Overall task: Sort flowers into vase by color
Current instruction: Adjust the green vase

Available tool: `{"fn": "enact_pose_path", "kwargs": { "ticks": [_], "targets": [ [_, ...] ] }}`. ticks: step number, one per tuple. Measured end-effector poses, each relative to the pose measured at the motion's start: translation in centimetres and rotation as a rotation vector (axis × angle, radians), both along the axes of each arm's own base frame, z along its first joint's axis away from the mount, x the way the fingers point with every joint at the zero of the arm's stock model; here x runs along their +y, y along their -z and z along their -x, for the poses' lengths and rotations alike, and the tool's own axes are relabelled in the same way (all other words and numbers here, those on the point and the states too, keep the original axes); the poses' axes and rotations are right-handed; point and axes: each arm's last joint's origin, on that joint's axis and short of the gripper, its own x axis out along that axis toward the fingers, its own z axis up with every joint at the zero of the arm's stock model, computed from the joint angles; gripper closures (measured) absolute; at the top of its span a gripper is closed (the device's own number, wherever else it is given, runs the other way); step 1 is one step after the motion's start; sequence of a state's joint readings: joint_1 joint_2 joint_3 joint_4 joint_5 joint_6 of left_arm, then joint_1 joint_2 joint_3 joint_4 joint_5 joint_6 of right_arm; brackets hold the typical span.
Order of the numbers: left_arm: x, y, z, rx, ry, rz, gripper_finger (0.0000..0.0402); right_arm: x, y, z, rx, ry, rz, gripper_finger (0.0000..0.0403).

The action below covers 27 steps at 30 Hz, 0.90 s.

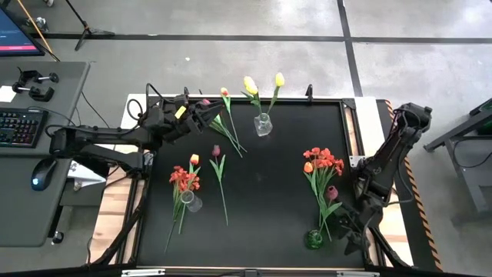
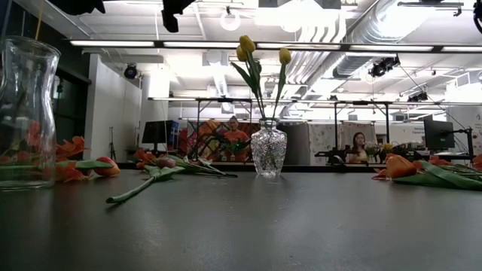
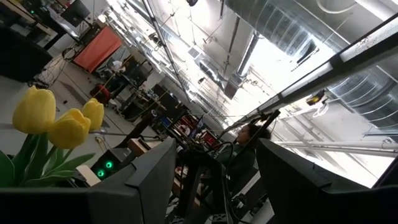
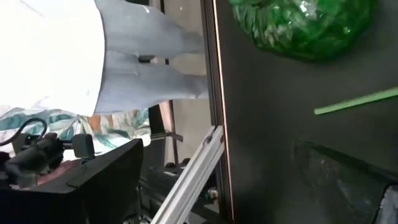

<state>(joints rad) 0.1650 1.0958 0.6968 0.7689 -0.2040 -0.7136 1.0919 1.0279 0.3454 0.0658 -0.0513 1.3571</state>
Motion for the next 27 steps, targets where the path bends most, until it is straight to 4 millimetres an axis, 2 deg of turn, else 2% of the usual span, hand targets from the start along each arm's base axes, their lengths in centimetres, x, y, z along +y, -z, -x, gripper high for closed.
{"fn": "enact_pose_path", "kwargs": {
  "ticks": [5, 10, 17, 27],
  "targets": [
    [0.0, 0.0, 0.0, 0.0, 0.008, -0.002, 0.019, 0.6, 0.0, 0.2, -0.027, -0.035, -0.023, 0.0004],
    [0.0, 0.0, 0.0, -0.006, 0.016, 0.012, 0.019, 1.9, 0.1, -0.7, -0.122, -0.054, -0.092, 0.0004],
    [0.0, 0.0, 0.0, -0.006, 0.016, 0.012, 0.019, 3.1, 2.1, -1.6, -0.134, -0.012, -0.058, 0.0004],
    [0.0, 0.0, 0.0, -0.006, 0.016, 0.011, 0.019, 5.7, 2.1, -3.3, -0.189, 0.029, -0.008, 0.0004]
  ]
}}
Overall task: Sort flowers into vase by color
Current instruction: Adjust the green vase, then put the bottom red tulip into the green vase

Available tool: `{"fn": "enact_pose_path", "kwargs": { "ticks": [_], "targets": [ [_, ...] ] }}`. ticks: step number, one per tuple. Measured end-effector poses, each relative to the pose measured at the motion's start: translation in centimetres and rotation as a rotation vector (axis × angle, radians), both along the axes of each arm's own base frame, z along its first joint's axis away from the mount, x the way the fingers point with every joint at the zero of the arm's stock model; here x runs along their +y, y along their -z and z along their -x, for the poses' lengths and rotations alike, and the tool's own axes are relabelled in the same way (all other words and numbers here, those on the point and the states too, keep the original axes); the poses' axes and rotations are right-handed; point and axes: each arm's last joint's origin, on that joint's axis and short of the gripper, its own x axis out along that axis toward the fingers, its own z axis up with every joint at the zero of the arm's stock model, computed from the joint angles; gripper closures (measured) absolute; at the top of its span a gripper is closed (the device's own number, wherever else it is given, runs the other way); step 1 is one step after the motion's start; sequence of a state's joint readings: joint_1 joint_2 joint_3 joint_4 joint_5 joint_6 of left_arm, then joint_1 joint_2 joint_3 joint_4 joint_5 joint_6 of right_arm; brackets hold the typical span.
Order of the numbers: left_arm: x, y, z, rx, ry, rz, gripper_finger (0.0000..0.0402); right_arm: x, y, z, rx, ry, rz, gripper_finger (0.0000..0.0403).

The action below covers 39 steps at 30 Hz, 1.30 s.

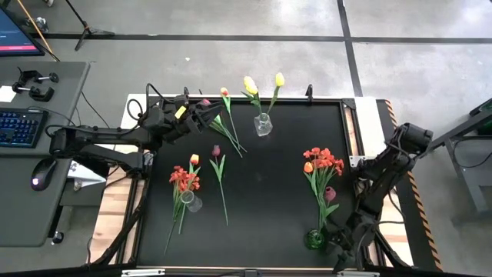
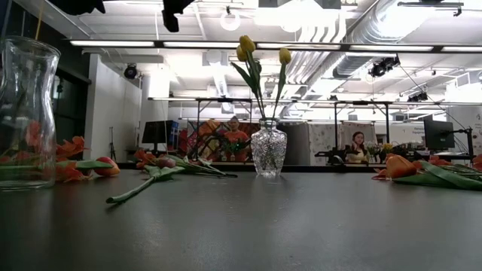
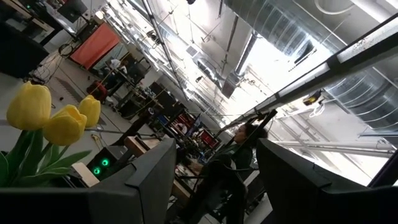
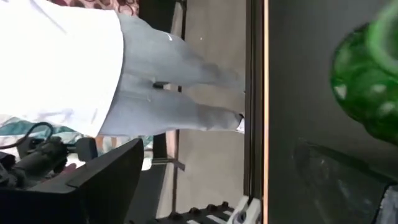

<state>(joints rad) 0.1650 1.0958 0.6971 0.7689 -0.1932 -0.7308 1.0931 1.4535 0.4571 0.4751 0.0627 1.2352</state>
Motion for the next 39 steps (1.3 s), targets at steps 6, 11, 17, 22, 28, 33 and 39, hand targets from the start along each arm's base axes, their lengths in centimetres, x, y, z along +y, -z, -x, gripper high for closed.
{"fn": "enact_pose_path", "kwargs": {
  "ticks": [6, 11, 17, 22, 28, 33, 39],
  "targets": [
    [0.0, 0.0, 0.0, 0.0, 0.0, 0.0, 0.019, 0.2, 0.1, -1.9, -0.063, 0.108, 0.081, 0.0004],
    [0.0, 0.0, 0.0, 0.0, 0.0, -0.001, 0.019, -0.9, 0.2, -3.4, -0.093, 0.187, 0.152, 0.0004],
    [0.0, 0.0, 0.0, 0.001, 0.0, -0.001, 0.019, -2.1, 0.2, -5.0, -0.131, 0.258, 0.19, 0.0004],
    [-0.2, -0.1, 0.1, -0.001, 0.047, -0.011, 0.019, -2.2, -0.2, -5.2, -0.116, 0.244, 0.15, 0.0004],
    [-1.3, -0.9, 0.9, -0.016, 0.338, -0.1, 0.019, -1.1, -1.8, -1.7, -0.015, 0.208, 0.067, 0.0004],
    [-3.0, -0.1, 0.7, 0.09, 0.387, -0.034, 0.019, -1.4, -3.8, 2.9, -0.008, 0.383, 0.036, 0.0004],
    [-6.2, 3.9, -0.5, 0.407, 0.3, 0.203, 0.019, -4.1, -5.1, 5.3, -0.048, 0.664, 0.003, 0.0004]
  ]
}}
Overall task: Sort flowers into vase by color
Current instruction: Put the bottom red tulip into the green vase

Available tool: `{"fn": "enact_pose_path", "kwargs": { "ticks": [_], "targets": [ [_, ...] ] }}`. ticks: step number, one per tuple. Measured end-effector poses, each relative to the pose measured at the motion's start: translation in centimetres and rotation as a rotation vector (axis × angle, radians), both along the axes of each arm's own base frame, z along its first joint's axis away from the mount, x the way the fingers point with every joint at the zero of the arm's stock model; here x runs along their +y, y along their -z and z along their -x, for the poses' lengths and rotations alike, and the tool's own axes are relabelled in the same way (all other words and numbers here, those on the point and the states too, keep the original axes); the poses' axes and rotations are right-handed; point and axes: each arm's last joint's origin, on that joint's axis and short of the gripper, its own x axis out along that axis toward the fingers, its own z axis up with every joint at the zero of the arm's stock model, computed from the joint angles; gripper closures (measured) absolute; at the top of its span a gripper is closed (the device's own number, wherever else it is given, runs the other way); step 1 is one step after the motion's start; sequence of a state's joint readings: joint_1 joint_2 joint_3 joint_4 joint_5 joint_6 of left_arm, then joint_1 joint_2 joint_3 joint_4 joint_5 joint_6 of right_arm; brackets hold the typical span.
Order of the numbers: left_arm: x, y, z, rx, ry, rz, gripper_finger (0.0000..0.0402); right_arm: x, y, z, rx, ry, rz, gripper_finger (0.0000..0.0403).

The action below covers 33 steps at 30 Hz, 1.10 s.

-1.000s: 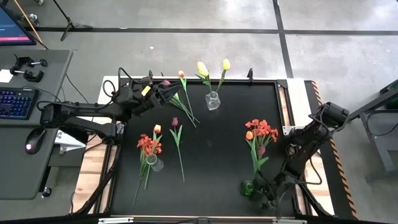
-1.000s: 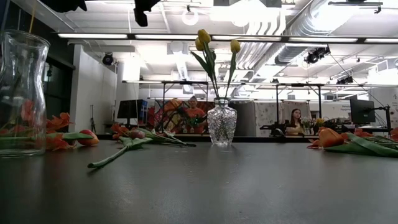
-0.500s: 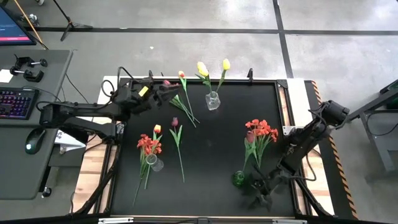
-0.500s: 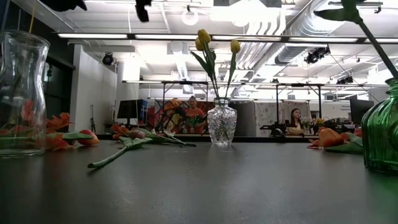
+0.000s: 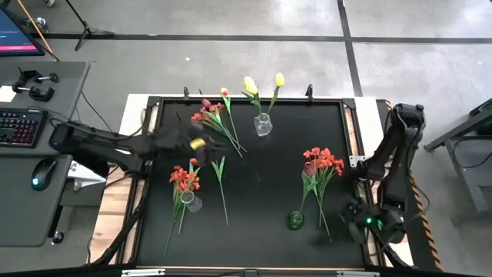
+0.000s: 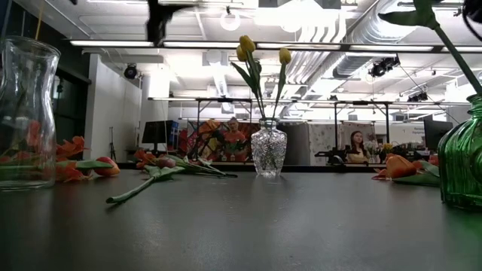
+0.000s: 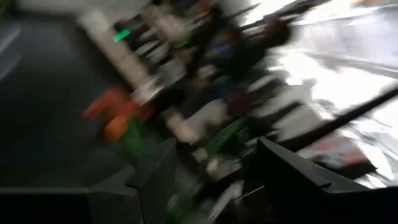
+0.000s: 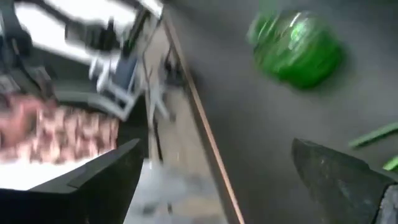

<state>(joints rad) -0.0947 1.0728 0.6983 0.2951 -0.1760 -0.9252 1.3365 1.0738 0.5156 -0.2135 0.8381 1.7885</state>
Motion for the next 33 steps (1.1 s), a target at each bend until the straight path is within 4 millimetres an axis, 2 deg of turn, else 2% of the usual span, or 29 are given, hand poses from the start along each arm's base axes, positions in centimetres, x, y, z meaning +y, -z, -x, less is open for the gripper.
{"fn": "enact_pose_path", "kwargs": {
  "ticks": [4, 7, 13, 17, 25, 33],
  "targets": [
    [-1.4, 2.9, -0.7, 0.197, -0.098, 0.162, 0.019, -1.1, -0.8, -0.4, -0.104, 0.177, -0.035, 0.0004],
    [-2.1, 3.8, -1.9, 0.331, -0.137, 0.239, 0.0196, -1.6, -1.1, -1.0, -0.175, 0.273, -0.029, 0.0004],
    [-3.0, 3.0, -4.6, 0.61, -0.099, 0.255, 0.0226, -2.0, -1.0, -2.0, -0.166, 0.336, -0.046, 0.0004],
    [-3.2, 3.0, -5.2, 0.795, -0.197, 0.268, 0.0242, -2.0, -0.9, -2.2, -0.117, 0.291, -0.038, 0.0004],
    [-4.4, 8.6, -6.4, 1.069, -0.329, 0.358, 0.0255, -2.0, -0.8, -2.2, -0.099, 0.252, 0.009, 0.0004],
    [-4.2, 13.1, -7.5, 1.231, -0.405, 0.389, 0.0257, -2.1, -0.7, -2.2, -0.097, 0.25, 0.02, 0.0004]
  ]
}}
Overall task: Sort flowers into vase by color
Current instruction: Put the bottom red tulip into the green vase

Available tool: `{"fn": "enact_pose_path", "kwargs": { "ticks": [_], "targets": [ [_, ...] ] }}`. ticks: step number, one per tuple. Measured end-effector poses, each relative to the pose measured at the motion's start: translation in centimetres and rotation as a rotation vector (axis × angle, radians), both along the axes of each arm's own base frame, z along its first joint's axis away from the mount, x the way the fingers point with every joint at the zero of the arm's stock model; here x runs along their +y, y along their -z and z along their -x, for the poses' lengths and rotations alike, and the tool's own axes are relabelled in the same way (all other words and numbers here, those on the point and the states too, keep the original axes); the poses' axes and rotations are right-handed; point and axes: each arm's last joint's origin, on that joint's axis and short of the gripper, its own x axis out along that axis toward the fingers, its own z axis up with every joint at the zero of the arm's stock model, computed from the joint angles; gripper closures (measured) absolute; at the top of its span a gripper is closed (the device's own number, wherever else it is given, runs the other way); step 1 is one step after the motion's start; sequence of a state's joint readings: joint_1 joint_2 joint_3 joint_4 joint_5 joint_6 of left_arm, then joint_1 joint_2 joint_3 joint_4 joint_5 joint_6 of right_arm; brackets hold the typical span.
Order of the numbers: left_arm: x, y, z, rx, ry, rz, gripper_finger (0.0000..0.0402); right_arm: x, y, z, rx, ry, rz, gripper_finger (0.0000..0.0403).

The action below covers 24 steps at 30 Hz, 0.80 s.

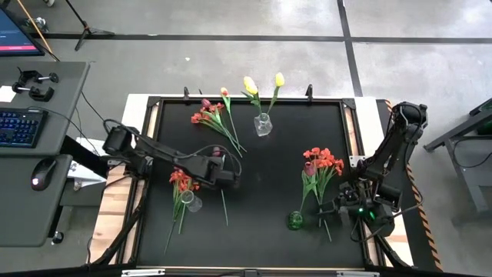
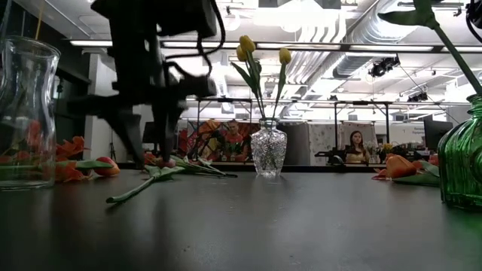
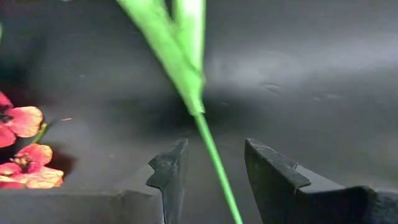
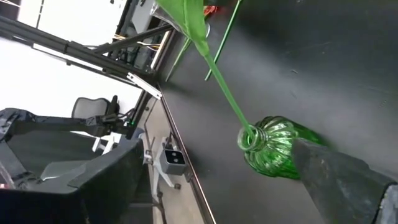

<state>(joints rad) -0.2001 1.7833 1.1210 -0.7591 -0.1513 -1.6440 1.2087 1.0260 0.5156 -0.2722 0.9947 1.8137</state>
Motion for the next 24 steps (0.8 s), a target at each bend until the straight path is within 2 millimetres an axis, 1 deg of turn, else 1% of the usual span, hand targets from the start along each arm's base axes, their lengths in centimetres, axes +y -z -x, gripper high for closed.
{"fn": "enact_pose_path", "kwargs": {
  "ticks": [5, 11, 13, 15, 18, 19, 20, 22, 24],
  "targets": [
    [0.8, 1.5, -0.4, 0.05, -0.038, -0.015, 0.0257, 0.0, 0.0, 0.0, 0.0, 0.0, 0.001, 0.0004],
    [2.0, 2.5, -0.8, 0.079, -0.055, -0.033, 0.0261, 0.0, 0.0, 0.0, 0.0, 0.0, 0.002, 0.0004],
    [2.2, 2.5, -0.8, 0.086, -0.039, -0.027, 0.0276, 0.0, 0.0, 0.0, 0.0, 0.0, 0.002, 0.0004],
    [2.3, 2.6, -0.8, 0.094, -0.021, -0.026, 0.0305, 0.0, 0.0, 0.0, 0.0, 0.0, 0.002, 0.0004],
    [2.4, 2.4, -0.7, 0.093, 0.005, -0.035, 0.0372, 0.0, 0.0, 0.0, -0.003, -0.013, 0.032, 0.0004],
    [2.4, 2.2, -0.7, 0.087, 0.015, -0.039, 0.0386, 0.0, 0.0, 0.0, -0.004, -0.016, 0.038, 0.0004],
    [2.4, 2.0, -0.6, 0.075, 0.022, -0.057, 0.0391, 0.0, 0.0, 0.0, -0.004, -0.017, 0.04, 0.0004],
    [2.6, 1.1, -0.6, 0.044, 0.031, -0.091, 0.0388, 0.0, 0.0, 0.0, -0.005, -0.016, 0.036, 0.0004],
    [2.8, -0.5, -0.3, -0.011, 0.038, -0.135, 0.0393, 0.0, 0.0, 0.0, -0.008, -0.013, 0.034, 0.0004]
  ]
}}
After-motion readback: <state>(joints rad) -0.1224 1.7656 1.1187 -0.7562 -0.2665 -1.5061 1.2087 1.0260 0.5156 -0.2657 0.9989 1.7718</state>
